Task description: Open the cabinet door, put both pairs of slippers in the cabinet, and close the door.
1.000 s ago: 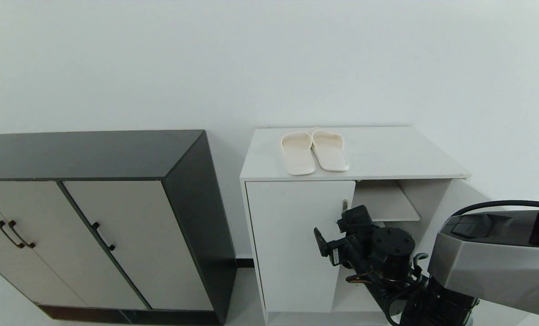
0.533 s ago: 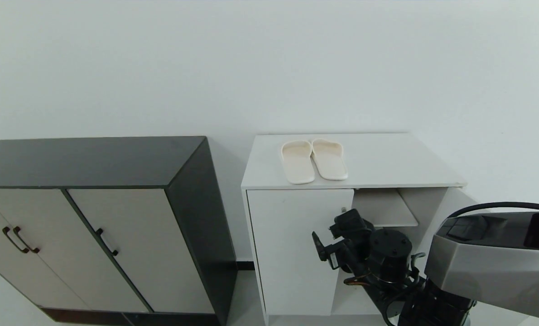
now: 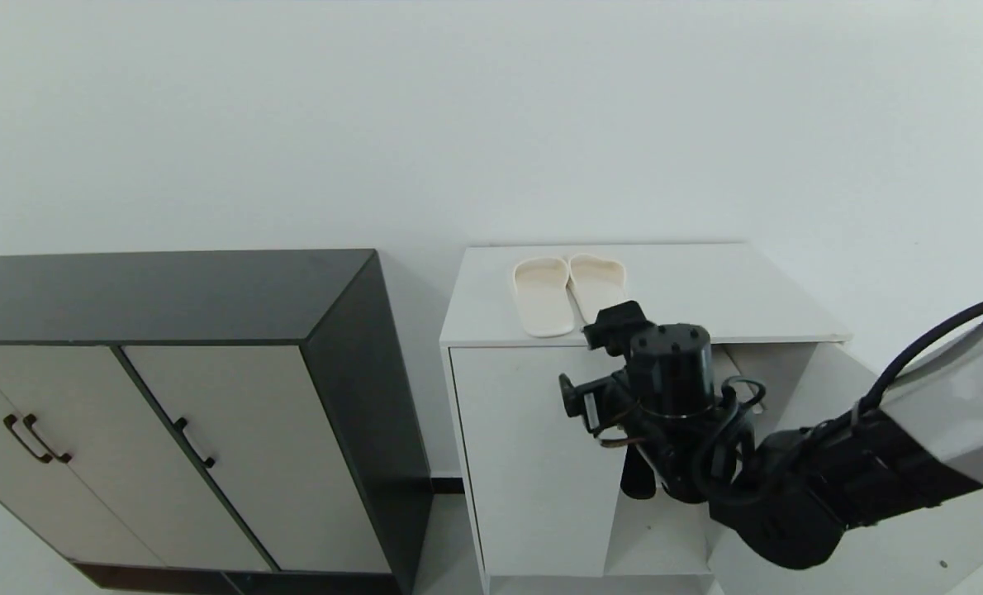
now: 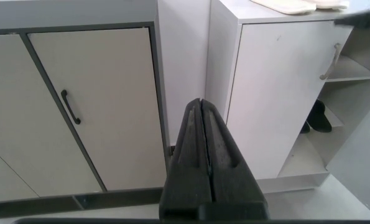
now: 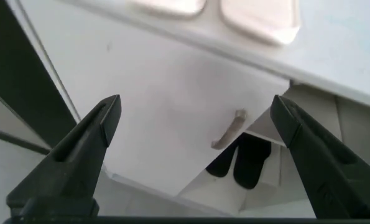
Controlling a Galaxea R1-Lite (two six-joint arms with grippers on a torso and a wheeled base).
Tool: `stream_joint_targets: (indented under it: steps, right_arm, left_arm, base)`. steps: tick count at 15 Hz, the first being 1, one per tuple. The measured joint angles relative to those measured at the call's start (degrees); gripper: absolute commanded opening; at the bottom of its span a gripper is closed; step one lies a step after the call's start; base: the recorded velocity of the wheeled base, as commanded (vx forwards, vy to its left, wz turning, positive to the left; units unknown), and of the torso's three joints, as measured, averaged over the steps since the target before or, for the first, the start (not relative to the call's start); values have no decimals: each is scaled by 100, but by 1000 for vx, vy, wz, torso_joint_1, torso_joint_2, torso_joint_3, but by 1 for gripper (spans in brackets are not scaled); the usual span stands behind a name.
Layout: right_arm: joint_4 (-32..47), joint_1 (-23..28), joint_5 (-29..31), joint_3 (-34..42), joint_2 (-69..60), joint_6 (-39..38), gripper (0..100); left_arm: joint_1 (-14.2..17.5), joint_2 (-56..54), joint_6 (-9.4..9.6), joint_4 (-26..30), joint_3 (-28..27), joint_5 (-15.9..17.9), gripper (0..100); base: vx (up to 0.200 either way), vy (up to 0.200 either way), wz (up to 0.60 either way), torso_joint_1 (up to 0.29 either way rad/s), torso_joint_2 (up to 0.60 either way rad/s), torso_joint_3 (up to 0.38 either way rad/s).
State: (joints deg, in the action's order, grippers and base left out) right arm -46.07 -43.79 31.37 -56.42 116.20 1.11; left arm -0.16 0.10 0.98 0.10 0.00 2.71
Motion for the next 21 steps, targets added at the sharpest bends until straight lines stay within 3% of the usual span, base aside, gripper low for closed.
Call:
stream_joint_targets:
  steps: [2,4,8,21]
  right_arm:
    - [1065,-20,336,-891,-193,-575,100]
    - [1481,-28,475,-1460,-232,-869,100]
    - [1520,22,514,-1874,4,-916,100]
    - [1520,243,378,-2411,769,-964,100]
  left_arm:
    - [0,0,0,0,0,2,0]
    - [-2,0,0,0,0,2,0]
    - [-2,0,0,0,0,2,0]
    - [-2,0,-9,0,0,2,0]
  base:
    - [0,0,0,0,0,0]
    - [0,0,0,0,0,0]
    - [0,0,0,0,0,0]
    - [185,0,0,1,1,2]
